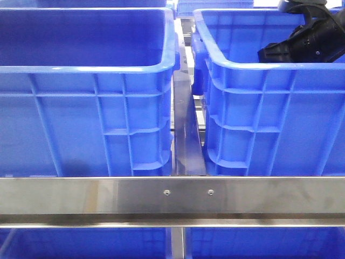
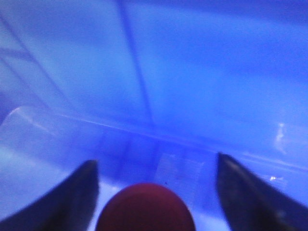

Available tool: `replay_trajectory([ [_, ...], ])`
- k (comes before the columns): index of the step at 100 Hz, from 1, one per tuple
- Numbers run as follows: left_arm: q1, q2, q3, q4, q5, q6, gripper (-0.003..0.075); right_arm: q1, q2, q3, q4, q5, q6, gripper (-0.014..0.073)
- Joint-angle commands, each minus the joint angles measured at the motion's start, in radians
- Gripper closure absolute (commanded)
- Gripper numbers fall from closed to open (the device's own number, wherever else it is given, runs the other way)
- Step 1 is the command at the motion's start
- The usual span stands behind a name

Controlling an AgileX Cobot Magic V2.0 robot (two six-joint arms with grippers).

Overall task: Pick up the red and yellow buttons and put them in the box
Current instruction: 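Carry the red button into the empty crate with the right gripper and release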

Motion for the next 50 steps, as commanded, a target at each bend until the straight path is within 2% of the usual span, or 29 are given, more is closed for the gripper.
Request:
replay_trajectory([
  [1,0.001,0.003,-0.025,0.003,-0.079,-0.008,0.0739,-0.006,-0.058,-0.027,0.1,0.024,0.002,0.001],
  [27,0.001,0.003,-0.025,0.003,-0.079,-0.008,0.0739,-0.006,-0.123,-0.027,0.1,0.001,0.011,0.001],
  [50,0.001,0.003,-0.025,0.003,-0.079,-0.008,0.0739,-0.006,-0.269,0.04,0.1,-0.019,0.011,0.001],
])
